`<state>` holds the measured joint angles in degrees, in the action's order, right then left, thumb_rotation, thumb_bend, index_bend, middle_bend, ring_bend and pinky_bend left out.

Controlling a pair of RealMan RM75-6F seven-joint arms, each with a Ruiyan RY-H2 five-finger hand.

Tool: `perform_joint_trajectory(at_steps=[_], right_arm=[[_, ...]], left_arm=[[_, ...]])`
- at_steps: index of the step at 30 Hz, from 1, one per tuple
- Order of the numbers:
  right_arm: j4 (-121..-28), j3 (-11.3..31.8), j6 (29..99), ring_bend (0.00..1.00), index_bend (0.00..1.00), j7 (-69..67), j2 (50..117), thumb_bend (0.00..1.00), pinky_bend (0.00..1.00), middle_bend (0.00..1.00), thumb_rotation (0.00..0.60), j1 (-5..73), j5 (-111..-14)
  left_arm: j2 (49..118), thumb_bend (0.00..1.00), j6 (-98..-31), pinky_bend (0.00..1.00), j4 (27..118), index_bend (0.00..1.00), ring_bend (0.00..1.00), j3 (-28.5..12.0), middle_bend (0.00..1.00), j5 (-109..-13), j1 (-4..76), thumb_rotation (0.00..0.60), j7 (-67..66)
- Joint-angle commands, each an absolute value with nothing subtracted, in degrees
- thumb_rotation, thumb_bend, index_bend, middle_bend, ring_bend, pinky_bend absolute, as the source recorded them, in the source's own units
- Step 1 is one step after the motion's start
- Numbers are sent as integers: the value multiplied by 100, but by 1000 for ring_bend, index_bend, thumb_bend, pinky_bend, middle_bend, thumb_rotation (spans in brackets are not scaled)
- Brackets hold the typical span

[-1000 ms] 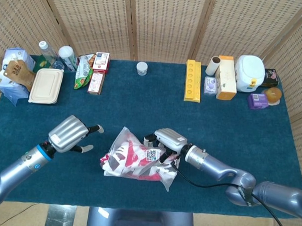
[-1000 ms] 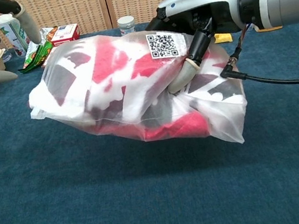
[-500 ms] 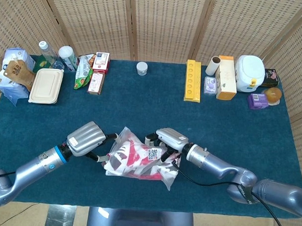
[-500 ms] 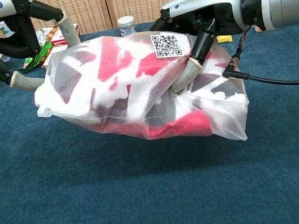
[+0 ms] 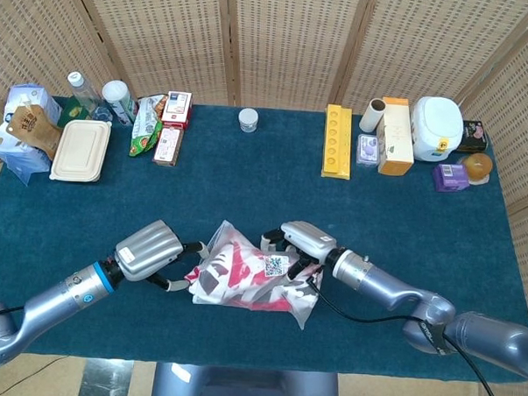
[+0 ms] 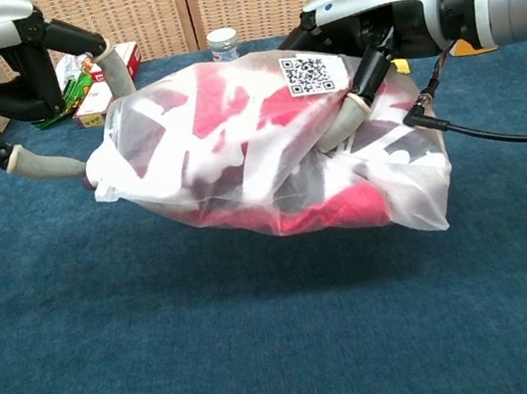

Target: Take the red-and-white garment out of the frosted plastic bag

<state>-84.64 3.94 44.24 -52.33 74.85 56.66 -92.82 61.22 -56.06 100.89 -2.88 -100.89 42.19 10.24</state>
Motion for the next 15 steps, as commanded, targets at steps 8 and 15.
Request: perform_joint_trajectory(at_steps=[8, 15], right_arm=[[-8339, 327, 4471, 1000, 809, -5490, 7495, 144, 1000, 924, 600, 5674, -9253], [-8340, 300, 4513, 1000, 809, -5588, 7470, 144, 1000, 924, 600, 5688, -9252]], left_arm=[[5842, 198, -5836, 872, 10176, 376, 945, -188, 1000, -9956, 4047, 523, 1005], [5848, 198, -5691, 872, 10134, 387, 945, -191, 1000, -9812, 4136, 509, 1181]])
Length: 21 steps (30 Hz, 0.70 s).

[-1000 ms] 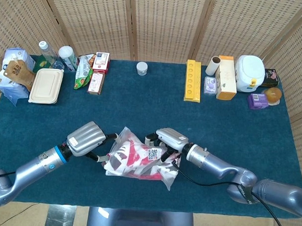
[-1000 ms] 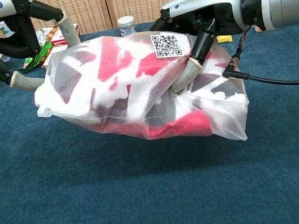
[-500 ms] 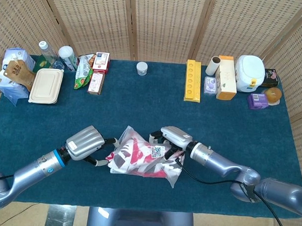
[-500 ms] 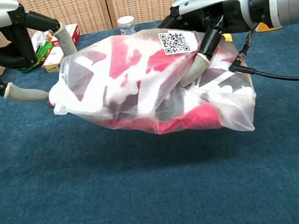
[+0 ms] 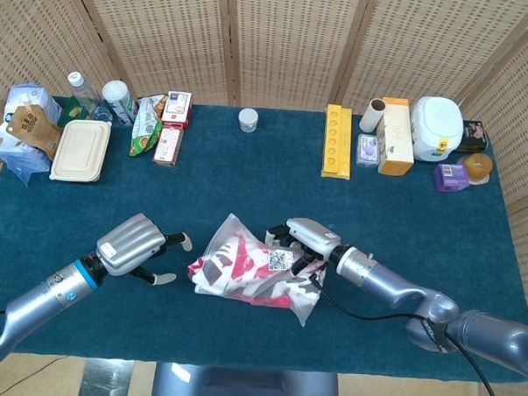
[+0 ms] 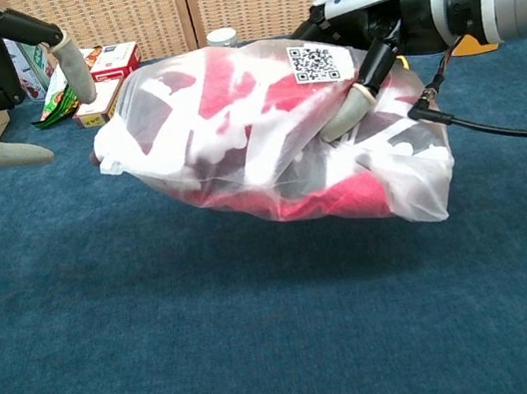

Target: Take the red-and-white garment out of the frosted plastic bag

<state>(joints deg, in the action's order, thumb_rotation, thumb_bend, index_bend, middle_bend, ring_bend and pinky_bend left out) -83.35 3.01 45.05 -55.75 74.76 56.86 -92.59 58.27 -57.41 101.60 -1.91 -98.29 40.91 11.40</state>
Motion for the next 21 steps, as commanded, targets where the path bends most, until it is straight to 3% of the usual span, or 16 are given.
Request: perform_joint_trajectory(at_steps=[1, 21], right_arm=[[-8340, 298, 4517, 1000, 809, -5591, 7468, 144, 1000, 924, 600, 5688, -9250], [-8472, 190, 4677, 1000, 810, -5722, 7388, 145, 1000, 924, 600, 5691, -9331]], left_arm=[[5866, 198, -5685, 872, 10112, 386, 945, -194, 1000, -9816, 4148, 506, 1168], [6410, 198, -5609, 872, 9784, 388, 945, -292, 1000, -9681, 4390, 513, 1081]])
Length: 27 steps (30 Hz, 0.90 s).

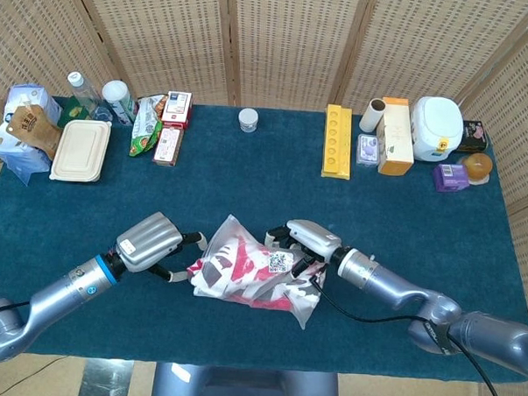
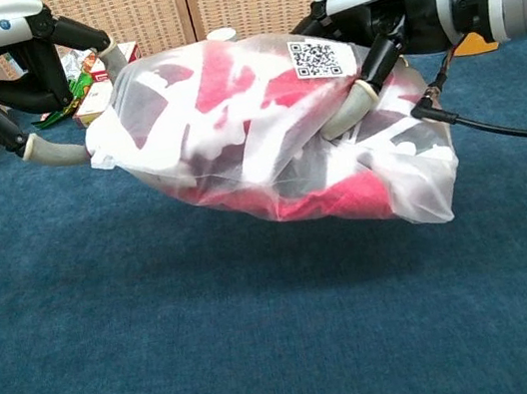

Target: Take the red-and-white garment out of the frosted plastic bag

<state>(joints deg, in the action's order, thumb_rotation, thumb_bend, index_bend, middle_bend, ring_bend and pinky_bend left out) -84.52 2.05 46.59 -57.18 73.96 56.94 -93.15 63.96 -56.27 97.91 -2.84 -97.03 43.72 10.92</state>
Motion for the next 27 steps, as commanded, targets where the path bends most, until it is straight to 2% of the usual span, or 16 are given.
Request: perform_joint_trajectory(at_steps=[1, 16, 27], right_arm=[[-8483, 179, 4683, 1000, 810, -5724, 7382, 145, 1000, 924, 600, 5692, -9346], [-8642, 117, 4834, 1000, 810, -5677, 7320, 146, 1000, 925, 600, 5660, -9393], [-8549, 150, 4898, 1000, 811, -6274, 7221, 146, 1000, 925, 600, 5623, -9271]], left_arm=[[6419, 198, -5598, 872, 9783, 387, 945, -296, 1000, -9667, 4402, 512, 1077], [6677, 197, -5586, 872, 9776, 388, 945, -384, 1000, -9495, 4546, 509, 1123], [6628, 198, -5429, 872, 9909, 441, 945, -334, 1000, -9429, 4651, 502, 1345]])
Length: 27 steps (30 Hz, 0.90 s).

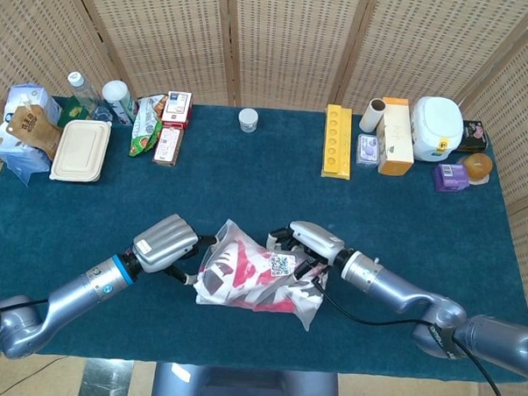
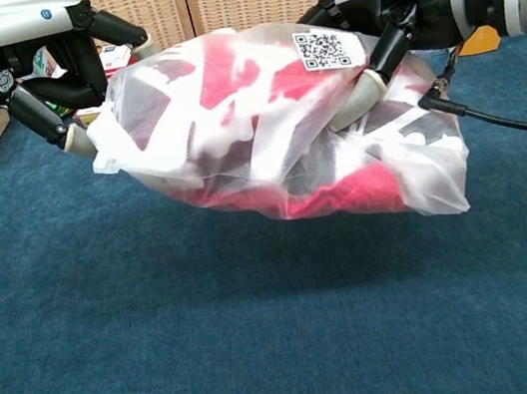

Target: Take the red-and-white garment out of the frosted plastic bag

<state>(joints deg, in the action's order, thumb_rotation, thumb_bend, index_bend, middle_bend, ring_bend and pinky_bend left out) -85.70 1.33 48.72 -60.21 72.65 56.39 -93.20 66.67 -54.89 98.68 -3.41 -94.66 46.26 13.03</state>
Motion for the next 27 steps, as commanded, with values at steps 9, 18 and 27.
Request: perform_joint_trajectory(at_steps=[9, 18, 27], right_arm=[[-8458, 193, 5020, 1000, 810, -6963, 7207, 145, 1000, 925, 600, 5660, -9342], [-8431, 198, 5053, 1000, 811, -7265, 7218, 146, 1000, 925, 600, 5672, -9336], [-8424, 261, 5087, 1000, 810, -7326, 7295, 145, 1000, 925, 600, 5646, -9231]], left_arm=[[6596, 237, -5243, 872, 10036, 442, 945, -385, 1000, -9283, 4783, 416, 1389], [6798, 264, -5379, 877, 9977, 442, 945, -534, 1000, -9148, 4808, 425, 1160], [7139, 309, -5610, 881, 9726, 442, 946, -544, 1000, -9240, 4797, 541, 1396]])
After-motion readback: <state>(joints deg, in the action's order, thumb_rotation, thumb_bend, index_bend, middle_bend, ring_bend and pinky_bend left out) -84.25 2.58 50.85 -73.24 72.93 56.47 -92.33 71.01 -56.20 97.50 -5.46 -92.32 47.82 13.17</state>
